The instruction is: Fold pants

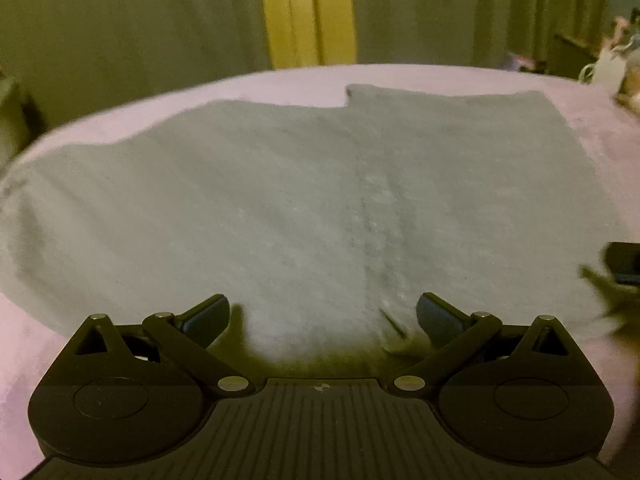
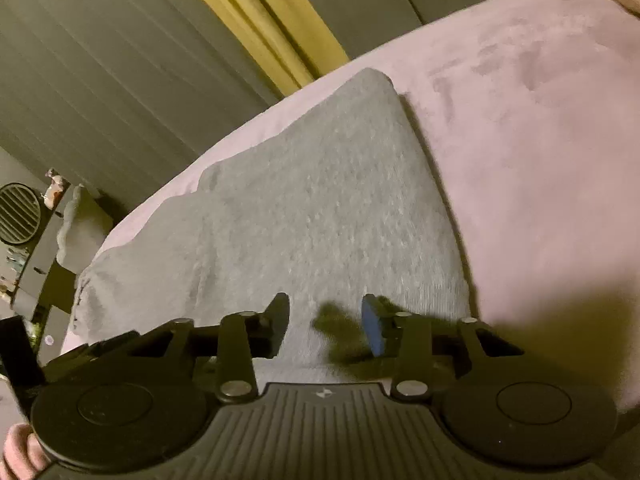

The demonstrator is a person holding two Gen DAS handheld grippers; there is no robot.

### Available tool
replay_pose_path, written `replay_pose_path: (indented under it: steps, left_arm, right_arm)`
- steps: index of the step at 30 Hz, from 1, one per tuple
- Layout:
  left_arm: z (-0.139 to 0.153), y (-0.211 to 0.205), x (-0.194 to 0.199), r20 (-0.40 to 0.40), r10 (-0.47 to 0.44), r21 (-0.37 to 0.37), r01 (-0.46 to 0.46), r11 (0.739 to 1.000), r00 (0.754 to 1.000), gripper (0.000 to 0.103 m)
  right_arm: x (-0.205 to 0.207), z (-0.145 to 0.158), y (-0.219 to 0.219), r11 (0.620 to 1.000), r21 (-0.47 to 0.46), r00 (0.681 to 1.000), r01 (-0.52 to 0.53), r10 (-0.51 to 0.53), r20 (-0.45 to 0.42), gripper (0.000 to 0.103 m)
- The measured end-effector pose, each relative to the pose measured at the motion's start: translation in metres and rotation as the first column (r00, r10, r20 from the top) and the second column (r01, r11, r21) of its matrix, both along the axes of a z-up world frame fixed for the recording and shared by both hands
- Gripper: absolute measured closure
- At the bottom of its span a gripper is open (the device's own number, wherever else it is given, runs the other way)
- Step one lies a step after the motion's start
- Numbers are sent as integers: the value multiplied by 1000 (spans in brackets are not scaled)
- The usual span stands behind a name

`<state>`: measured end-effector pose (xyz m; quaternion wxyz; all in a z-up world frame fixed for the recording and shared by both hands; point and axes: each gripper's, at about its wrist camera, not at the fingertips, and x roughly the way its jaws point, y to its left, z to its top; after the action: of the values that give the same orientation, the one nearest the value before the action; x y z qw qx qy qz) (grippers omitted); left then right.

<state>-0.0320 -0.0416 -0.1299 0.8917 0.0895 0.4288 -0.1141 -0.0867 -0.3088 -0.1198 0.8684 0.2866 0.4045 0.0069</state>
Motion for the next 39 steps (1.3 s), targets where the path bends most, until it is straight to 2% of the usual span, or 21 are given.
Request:
replay_pose_path:
  steps: [3, 6, 9, 10, 12, 14, 17, 20, 22, 24, 25, 26, 28, 31, 33, 36, 38, 39]
  left_arm:
    - [-2, 8, 4, -38, 29, -20, -29, 999, 999, 0]
    - [7, 19, 9, -33, 84, -57, -85, 995, 996, 0]
    - [22, 26, 15, 12, 73, -109, -72, 992, 997, 0]
    - [27, 25, 19, 21, 52, -126, -49, 991, 998, 0]
    - [33, 20, 31, 25, 4, -155, 0, 988, 1000, 0]
    - [32, 13, 47, 5, -34, -198, 34, 980, 999, 0]
    - [26, -3, 74, -13, -66, -252, 61, 966, 998, 0]
    - [22, -17, 93, -37, -121, -322, 103, 941, 992, 0]
    - [16, -26, 105, -53, -142, -339, 116, 934, 989, 0]
    - [9, -31, 118, -88, -130, -328, 94, 940, 988, 8]
    - [6, -29, 121, -102, -124, -331, 84, 940, 987, 19]
    - [1, -27, 128, -131, -126, -349, 74, 934, 983, 22]
    - [-9, -19, 133, -200, -85, -375, 4, 927, 976, 22]
    - [-14, -13, 137, -200, -82, -421, -10, 907, 976, 23]
    - [-14, -11, 138, -202, -83, -452, -18, 892, 976, 29]
    - [-15, -1, 137, -203, -57, -468, -45, 883, 978, 50]
    - [-17, 7, 138, -213, -36, -482, -73, 873, 976, 71]
    - [-17, 12, 137, -225, -27, -489, -89, 868, 974, 76]
  right_arm:
    - [4, -5, 5, 999, -1, 999, -39, 39, -31, 48]
    - [3, -7, 15, 993, -5, 991, -119, 118, -67, 47]
    - [-1, 0, 13, 985, -12, 984, -172, 171, -39, 46]
    - [-3, 4, 6, 990, -11, 990, -142, 142, -13, 45]
    - [-4, 10, -10, 998, -39, 998, -58, 59, 24, 31]
    - [-4, 14, -25, 996, -81, 998, 28, -23, 57, 27]
    - [-5, 9, -41, 994, -50, 992, 102, -98, 80, 23]
    - [-2, -3, -48, 992, 13, 991, 123, -123, 46, 23]
    - [1, -7, -49, 992, 13, 991, 128, -129, 37, 23]
    - [5, -10, -50, 991, 14, 991, 131, -131, 29, 21]
    - [5, -11, -50, 991, 16, 991, 131, -131, 24, 21]
    - [4, -13, -51, 991, 23, 991, 131, -131, 18, 21]
    - [7, -17, -54, 990, 43, 991, 132, -133, 4, 20]
    - [9, -22, -57, 986, 74, 989, 147, -147, -10, 20]
    - [8, -22, -58, 985, 83, 989, 150, -150, -11, 20]
    - [7, -21, -56, 986, 76, 989, 147, -147, -9, 20]
    - [7, -20, -56, 987, 69, 990, 144, -144, -2, 20]
    - [7, -20, -55, 988, 66, 990, 142, -142, 1, 20]
